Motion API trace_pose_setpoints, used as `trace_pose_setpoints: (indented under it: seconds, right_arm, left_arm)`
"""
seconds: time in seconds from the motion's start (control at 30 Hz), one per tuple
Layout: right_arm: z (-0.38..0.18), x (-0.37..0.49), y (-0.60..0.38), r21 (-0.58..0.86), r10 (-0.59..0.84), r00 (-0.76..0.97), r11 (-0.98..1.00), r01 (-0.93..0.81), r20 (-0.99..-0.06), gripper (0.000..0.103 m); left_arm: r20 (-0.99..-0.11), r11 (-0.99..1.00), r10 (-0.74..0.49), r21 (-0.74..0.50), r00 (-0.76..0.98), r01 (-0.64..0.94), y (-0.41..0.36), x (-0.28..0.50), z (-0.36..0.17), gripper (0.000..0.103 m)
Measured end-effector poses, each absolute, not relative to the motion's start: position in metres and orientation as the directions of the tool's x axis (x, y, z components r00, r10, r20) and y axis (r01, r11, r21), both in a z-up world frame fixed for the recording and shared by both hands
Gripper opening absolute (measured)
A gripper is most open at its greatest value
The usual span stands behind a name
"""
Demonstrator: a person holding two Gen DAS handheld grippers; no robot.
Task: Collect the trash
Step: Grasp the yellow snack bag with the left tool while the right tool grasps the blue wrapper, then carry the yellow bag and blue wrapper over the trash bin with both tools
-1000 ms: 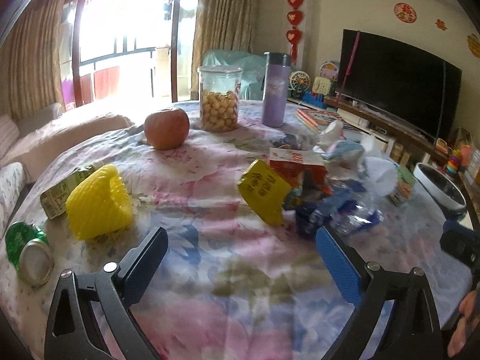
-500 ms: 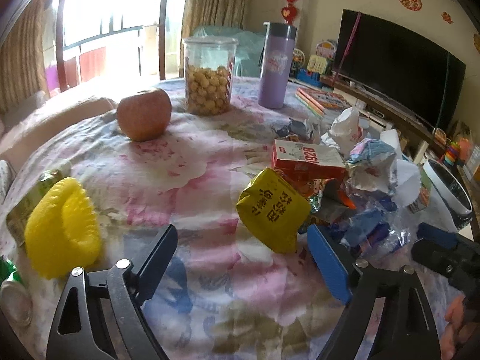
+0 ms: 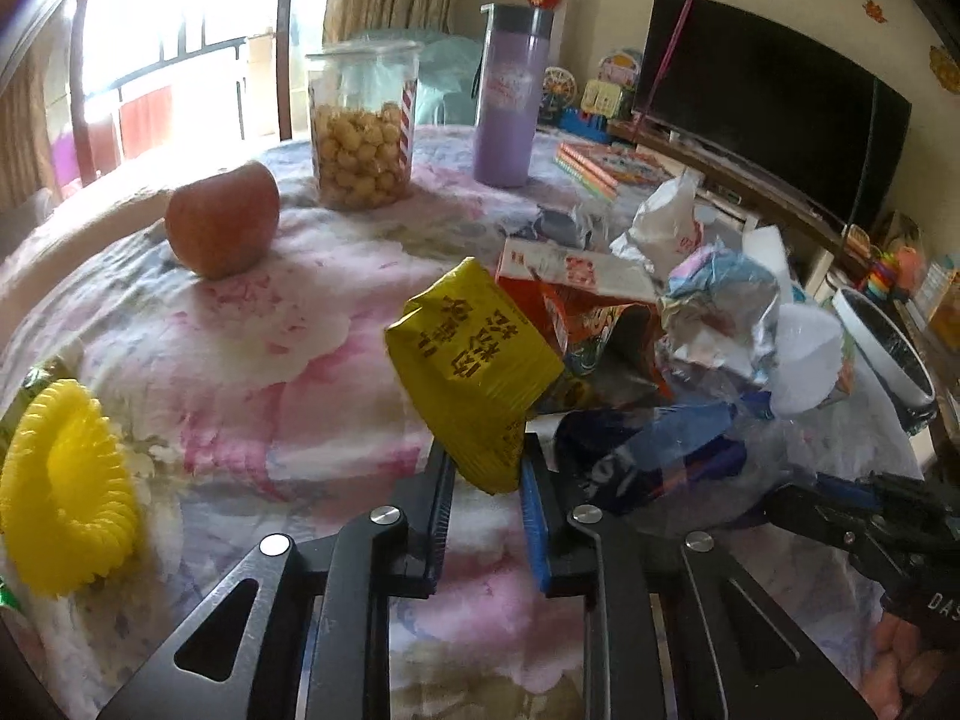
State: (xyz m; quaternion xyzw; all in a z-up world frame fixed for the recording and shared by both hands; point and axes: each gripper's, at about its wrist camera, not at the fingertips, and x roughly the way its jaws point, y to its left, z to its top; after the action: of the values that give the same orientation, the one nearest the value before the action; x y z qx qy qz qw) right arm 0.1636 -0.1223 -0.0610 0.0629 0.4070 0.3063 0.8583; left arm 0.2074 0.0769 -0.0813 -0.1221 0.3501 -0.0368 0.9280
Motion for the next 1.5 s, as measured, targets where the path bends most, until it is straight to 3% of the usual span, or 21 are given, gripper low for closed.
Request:
trace_pose_setpoints:
  seconds: [0.37, 0.93, 1.5]
  right_arm:
    - [-0.052, 0.142, -0.164, 0.399, 0.586, 0.51, 0.808, -0.434, -0.63, 0.013]
    - [-0.034, 0.104, -0.262, 0.402, 0.488, 0.646, 0.869, -0.291, -0.587, 0.013]
    - [-0.034, 0.102, -0.332, 0.414, 0.386, 0.718, 0.898, -0.148, -0.58, 0.006]
  left_arm:
    - [-0.632, 0.961, -0.162, -0.277, 0.758, -0.026, 0.059, 0.144, -0.06, 0.017]
    - [-0.572, 0.941, -0.335, -0.242, 0.749, 0.237, -0.056, 0.065, 0.012, 0.017]
    - [-0.602, 0.908, -0.413, -0.213, 0.683, 0.361, -0.107, 0.015, 0.042, 0.017]
